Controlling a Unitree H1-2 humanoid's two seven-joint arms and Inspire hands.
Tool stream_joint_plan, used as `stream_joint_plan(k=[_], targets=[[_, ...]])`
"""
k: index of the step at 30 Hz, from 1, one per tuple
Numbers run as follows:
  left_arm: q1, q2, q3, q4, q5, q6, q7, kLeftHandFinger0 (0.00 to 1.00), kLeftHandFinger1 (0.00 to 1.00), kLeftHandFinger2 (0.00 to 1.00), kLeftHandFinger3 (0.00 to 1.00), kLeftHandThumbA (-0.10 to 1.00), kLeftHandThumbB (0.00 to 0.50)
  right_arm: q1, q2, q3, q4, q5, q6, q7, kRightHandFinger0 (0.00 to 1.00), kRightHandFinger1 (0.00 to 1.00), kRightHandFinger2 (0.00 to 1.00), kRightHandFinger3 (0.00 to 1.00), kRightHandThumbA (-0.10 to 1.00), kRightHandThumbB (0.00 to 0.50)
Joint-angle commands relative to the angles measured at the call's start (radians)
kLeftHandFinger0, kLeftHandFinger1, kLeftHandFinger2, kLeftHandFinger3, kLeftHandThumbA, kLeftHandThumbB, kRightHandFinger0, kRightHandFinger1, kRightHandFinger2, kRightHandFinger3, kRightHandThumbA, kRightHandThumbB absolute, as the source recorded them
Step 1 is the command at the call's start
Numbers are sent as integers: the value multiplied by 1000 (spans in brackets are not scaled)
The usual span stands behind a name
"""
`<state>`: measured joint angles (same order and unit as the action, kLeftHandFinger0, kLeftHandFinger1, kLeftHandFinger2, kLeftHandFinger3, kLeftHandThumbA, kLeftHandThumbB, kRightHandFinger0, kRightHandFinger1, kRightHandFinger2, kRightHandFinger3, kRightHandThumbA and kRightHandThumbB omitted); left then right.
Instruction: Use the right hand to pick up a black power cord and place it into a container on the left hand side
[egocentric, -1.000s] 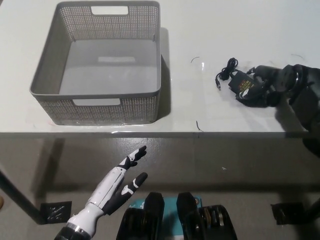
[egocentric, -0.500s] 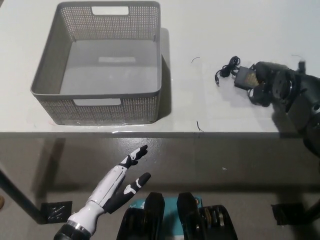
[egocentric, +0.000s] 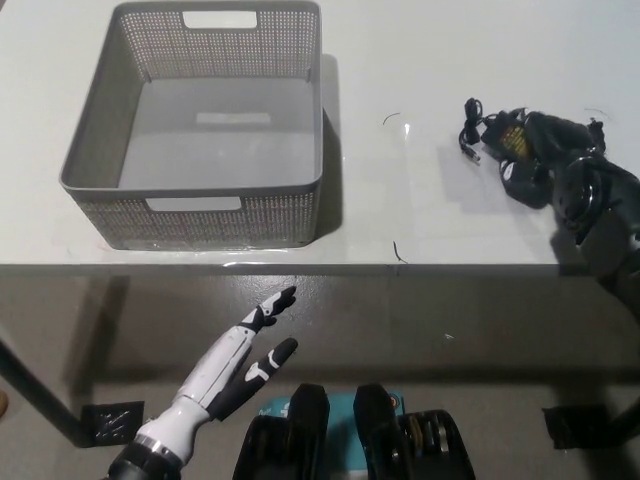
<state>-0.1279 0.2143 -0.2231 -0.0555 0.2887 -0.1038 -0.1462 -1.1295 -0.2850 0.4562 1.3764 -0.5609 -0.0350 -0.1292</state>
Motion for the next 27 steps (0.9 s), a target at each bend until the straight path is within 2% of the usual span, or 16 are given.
stream_joint_plan(k=[1,2,6,8,9,10,12,13,14,16,19,20,24,26,27], targets=[[-43,16,6,-13,-1,-33,-12,1000,1000,1000,1000,1000,189,-77,-38,-34,-4,22,-86,-199,0,500,919,925,-100,196],[-43,16,6,-15,-1,-31,-13,1000,1000,1000,1000,1000,193,-80,-38,-35,-6,22,-88,-205,0,496,920,932,-100,187],[-46,18,5,-10,2,-33,-13,1000,1000,1000,1000,1000,185,-99,-43,-42,-29,17,-141,-290,0,425,864,894,-100,229],[-47,18,4,-8,6,-36,-11,1000,1000,1000,1000,1000,183,-116,-46,-62,-44,31,-145,-288,0,418,874,921,-100,181],[-47,18,4,-9,4,-36,-12,1000,1000,1000,1000,1000,184,-129,-47,-66,-59,29,-134,-293,0,416,855,890,-100,190],[-50,19,5,-11,2,-30,-16,1000,1000,1000,1000,1000,179,-144,-51,-69,-79,23,-133,-300,0,366,812,832,-100,211],[-50,21,4,-16,4,-21,-19,1000,1000,1000,1000,1000,180,-159,-59,-95,-137,30,-147,-302,0,341,813,798,-100,186],[-51,21,4,-15,3,-21,-19,1000,1000,1000,1000,1000,181,-160,-62,-105,-152,35,-154,-300,0,345,822,811,-100,192],[-50,20,4,-16,5,-21,-17,1000,1000,1000,1000,1000,182,-163,-64,-113,-170,34,-147,-292,0,356,828,845,-100,169],[-47,20,3,-16,9,-18,-15,1000,1000,1000,1000,1000,192,-175,-83,-135,-286,27,-110,-249,0,376,824,881,-100,163],[-46,21,4,-14,10,-21,-15,1000,1000,1000,1000,1000,188,-176,-91,-149,-374,10,-94,-243,0,316,765,741,-100,200],[-46,21,4,-13,5,-21,-18,1000,1000,1000,1000,1000,186,-183,-94,-157,-425,8,-64,-211,0,331,779,744,-100,217],[-45,23,5,-9,1,-29,-21,1000,1000,1000,1000,1000,192,-201,-89,-161,-519,-14,-23,-181,0,280,739,679,-100,220],[-44,22,5,-8,4,-30,-20,1000,1000,1000,1000,1000,191,-212,-83,-158,-548,-20,-34,-178,0,213,658,541,-100,251],[-44,22,4,-13,6,-28,-21,1000,1000,1000,1000,1000,182,-221,-75,-153,-565,-25,-42,-180,0,201,650,531,-100,246]])
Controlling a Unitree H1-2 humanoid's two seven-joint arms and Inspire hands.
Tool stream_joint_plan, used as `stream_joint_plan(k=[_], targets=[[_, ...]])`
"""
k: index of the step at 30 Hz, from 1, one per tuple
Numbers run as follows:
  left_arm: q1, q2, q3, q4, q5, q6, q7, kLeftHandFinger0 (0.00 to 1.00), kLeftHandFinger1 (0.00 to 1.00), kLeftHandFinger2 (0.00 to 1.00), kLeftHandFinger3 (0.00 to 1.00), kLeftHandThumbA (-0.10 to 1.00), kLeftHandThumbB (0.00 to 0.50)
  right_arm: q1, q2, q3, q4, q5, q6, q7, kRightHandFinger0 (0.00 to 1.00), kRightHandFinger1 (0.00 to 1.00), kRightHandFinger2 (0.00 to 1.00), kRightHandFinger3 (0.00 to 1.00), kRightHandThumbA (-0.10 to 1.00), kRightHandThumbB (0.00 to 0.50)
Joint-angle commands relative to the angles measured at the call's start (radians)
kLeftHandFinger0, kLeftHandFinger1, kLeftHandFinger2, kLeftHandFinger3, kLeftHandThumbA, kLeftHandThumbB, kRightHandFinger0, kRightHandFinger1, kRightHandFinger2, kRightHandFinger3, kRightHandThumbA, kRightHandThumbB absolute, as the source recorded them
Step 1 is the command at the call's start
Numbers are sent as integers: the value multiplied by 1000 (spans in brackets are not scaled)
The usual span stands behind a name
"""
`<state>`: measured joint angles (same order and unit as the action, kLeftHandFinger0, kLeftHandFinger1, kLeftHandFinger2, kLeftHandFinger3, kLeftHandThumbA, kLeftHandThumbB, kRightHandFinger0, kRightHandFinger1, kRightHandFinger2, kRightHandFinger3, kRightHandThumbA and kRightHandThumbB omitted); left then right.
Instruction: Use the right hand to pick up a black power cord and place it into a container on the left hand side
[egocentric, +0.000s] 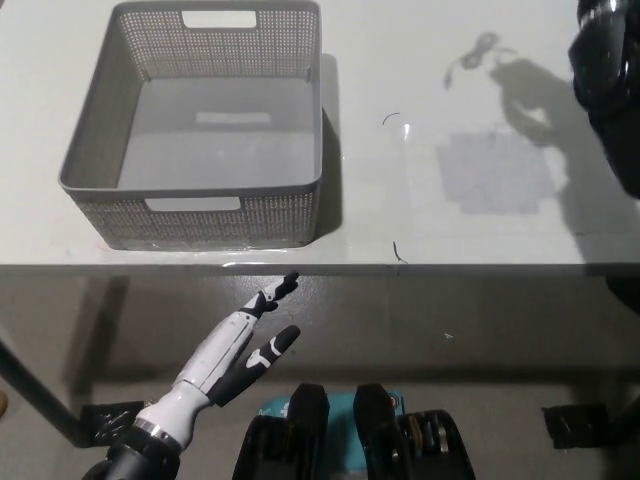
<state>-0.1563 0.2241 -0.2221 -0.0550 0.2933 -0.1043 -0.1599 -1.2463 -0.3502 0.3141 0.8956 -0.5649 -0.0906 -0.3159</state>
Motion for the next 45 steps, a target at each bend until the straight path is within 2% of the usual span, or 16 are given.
stream_joint_plan(k=[1,3,4,6,8,12,16,19,21,24,28,31,32,34,39,45], targets=[[-15,12,3,-15,2,-26,-8,1000,1000,1000,1000,1000,182,-106,-8,-10,-91,-23,13,7,0,202,658,543,-100,240],[-17,11,5,-10,-3,-37,-6,1000,1000,1000,1000,1000,167,-117,8,-6,-124,-25,12,18,0,253,733,671,-100,222],[-17,10,6,-9,-7,-38,-6,1000,1000,1000,1000,990,162,-125,24,0,-151,-31,14,26,0,329,767,833,-100,211],[-14,9,5,-8,-15,-43,-10,1000,1000,1000,1000,971,140,-131,45,9,-192,-41,31,43,0,380,767,896,-100,209],[-9,12,4,-12,-22,-37,-19,1000,1000,1000,1000,977,134,-139,75,20,-231,-52,40,60,0,352,748,863,-100,231],[0,13,2,-7,-13,-46,-16,1000,1000,1000,1000,961,140,-155,136,48,-266,-76,61,82,0,375,764,928,-100,189],[5,16,-6,-29,8,-22,-23,1000,1000,1000,1000,951,164,-197,234,80,-217,-100,72,61,0,322,690,877,-100,186],[11,15,-12,-38,19,-18,-25,1000,1000,1000,1000,948,156,-224,293,103,-182,-109,66,61,0,331,696,895,-100,220],[9,16,-14,-33,19,-29,-24,1000,1000,1000,1000,943,146,-243,334,112,-145,-111,62,46,0,334,706,911,-100,193],[5,9,-16,-18,12,-54,-20,1000,1000,1000,1000,907,152,-265,395,120,-100,-110,67,40,0,341,701,904,-100,200],[0,9,-22,-19,24,-58,-18,1000,1000,1000,1000,899,170,-287,436,124,-34,-106,75,48,0,320,694,920,-100,170],[-1,11,-25,-26,33,-47,-20,1000,1000,1000,1000,904,170,-302,455,127,42,-102,64,26,0,295,711,940,-100,179],[-3,14,-26,-33,35,-37,-26,1000,1000,1000,1000,911,174,-314,463,134,88,-104,58,19,0,341,774,991,-100,170],[-6,18,-28,-36,42,-34,-28,1000,1000,1000,1000,913,168,-323,468,138,130,-103,44,8,0,351,788,996,-100,160],[-22,19,-26,-33,47,-25,-32,1000,1000,1000,1000,933,199,-333,460,147,224,-91,8,-2,0,369,770,935,-100,176],[-37,25,-22,-36,34,-18,-47,1000,1000,1000,1000,862,171,-335,458,149,288,-85,-32,-30,0,341,722,885,-100,169]])
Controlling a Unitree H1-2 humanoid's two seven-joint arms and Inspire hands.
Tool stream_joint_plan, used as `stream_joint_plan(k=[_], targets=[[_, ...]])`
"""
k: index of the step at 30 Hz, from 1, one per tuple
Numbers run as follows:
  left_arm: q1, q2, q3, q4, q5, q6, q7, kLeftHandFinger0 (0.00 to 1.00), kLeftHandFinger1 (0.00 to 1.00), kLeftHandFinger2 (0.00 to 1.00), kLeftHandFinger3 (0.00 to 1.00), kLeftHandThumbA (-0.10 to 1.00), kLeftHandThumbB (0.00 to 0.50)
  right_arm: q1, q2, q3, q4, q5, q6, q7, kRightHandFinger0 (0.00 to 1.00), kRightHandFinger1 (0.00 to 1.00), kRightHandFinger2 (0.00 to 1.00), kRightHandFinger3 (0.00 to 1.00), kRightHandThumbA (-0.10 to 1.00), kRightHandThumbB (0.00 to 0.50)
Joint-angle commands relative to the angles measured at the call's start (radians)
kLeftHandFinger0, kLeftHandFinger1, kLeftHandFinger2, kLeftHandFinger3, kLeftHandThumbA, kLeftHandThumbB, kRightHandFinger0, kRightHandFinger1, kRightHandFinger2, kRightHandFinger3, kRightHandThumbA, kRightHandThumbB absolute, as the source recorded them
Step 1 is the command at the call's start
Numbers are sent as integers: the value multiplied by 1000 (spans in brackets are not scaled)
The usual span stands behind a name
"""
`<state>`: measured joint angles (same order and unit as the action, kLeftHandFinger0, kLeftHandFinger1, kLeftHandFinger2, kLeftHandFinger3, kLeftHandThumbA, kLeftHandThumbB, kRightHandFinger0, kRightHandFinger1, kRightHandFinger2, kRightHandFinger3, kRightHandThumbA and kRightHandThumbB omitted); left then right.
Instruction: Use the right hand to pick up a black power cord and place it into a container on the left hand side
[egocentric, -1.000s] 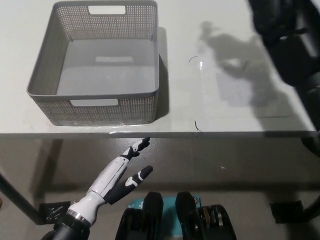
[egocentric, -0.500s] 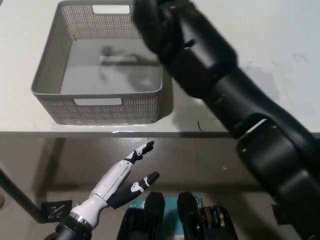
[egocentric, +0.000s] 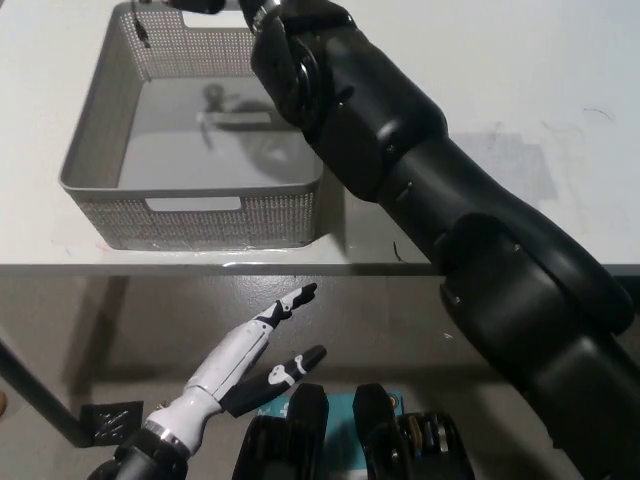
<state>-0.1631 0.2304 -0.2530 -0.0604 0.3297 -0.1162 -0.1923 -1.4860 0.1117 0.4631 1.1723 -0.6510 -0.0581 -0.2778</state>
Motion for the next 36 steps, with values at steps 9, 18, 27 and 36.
stream_joint_plan(k=[9,18,27,36], targets=[[-45,13,2,-20,3,-15,-19,1000,1000,1000,1000,821,161,-61,56,42,118,-6,-95,-58,110,293,454,610,-100,314],[-68,13,0,-16,-8,-9,-35,1000,1000,1000,1000,850,167,-4,101,62,181,10,-74,-13,153,228,493,416,-100,286],[-79,16,-2,-20,-13,8,-59,1000,1000,1000,1000,879,168,20,101,72,200,0,-47,-45,25,65,298,644,38,202],[-95,17,0,1,-9,-21,-59,1000,1000,1000,1000,866,163,-17,63,51,176,29,67,138,1000,1000,1000,1000,1000,500]])
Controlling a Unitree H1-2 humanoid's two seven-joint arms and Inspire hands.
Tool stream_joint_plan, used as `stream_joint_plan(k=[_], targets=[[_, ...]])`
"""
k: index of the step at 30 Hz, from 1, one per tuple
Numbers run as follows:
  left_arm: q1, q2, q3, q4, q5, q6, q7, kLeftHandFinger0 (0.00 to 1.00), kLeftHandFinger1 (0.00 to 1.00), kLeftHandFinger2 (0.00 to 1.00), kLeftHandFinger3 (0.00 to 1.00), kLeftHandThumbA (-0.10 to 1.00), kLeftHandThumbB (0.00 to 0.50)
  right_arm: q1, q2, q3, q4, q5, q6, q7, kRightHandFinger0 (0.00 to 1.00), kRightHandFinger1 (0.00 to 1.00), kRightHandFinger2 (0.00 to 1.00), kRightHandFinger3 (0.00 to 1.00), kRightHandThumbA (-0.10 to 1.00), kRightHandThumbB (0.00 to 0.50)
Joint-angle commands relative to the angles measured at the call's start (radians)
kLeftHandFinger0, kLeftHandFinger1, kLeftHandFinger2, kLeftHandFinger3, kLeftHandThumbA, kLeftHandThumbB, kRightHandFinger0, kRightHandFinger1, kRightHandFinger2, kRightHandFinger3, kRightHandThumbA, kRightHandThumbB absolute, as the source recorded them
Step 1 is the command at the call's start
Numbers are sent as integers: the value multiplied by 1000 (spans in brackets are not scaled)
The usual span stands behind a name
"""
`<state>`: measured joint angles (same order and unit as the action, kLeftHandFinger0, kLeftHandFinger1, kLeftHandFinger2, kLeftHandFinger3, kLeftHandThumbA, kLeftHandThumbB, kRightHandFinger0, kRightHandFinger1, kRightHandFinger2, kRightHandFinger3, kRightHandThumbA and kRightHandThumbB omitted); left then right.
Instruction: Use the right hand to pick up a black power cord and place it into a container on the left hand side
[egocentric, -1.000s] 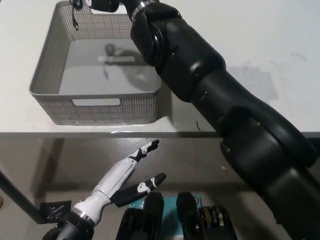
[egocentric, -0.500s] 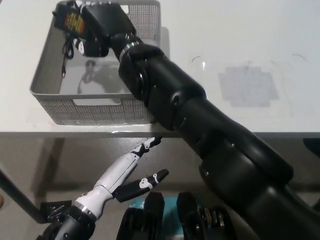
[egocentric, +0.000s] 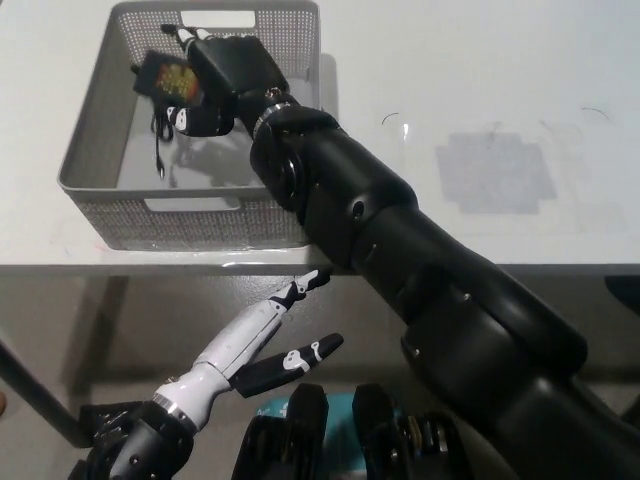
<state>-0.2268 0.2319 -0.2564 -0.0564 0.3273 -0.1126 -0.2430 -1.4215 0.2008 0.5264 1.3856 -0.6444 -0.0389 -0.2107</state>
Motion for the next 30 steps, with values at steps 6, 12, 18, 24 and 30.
stream_joint_plan(k=[6,12,18,24,30], targets=[[-30,19,0,-2,3,-26,-11,1000,1000,1000,1000,890,166,-66,-53,-40,-75,46,49,112,1000,1000,1000,1000,1000,500],[-33,21,-3,-11,4,-19,-18,1000,1000,1000,1000,880,157,-54,-70,-73,-104,74,36,143,1000,1000,1000,1000,1000,500],[-34,16,-2,-8,7,-21,-18,1000,1000,1000,1000,851,155,-23,-105,-151,-231,140,-9,149,1000,1000,1000,1000,1000,500],[-32,21,-3,0,15,-31,-17,1000,1000,1000,1000,845,150,35,-186,-276,-580,220,-11,165,1000,1000,1000,1000,1000,500],[-11,29,-1,-12,31,-34,-8,1000,1000,1000,1000,866,135,119,-290,-390,-923,306,70,250,1000,1000,1000,1000,1000,473]])
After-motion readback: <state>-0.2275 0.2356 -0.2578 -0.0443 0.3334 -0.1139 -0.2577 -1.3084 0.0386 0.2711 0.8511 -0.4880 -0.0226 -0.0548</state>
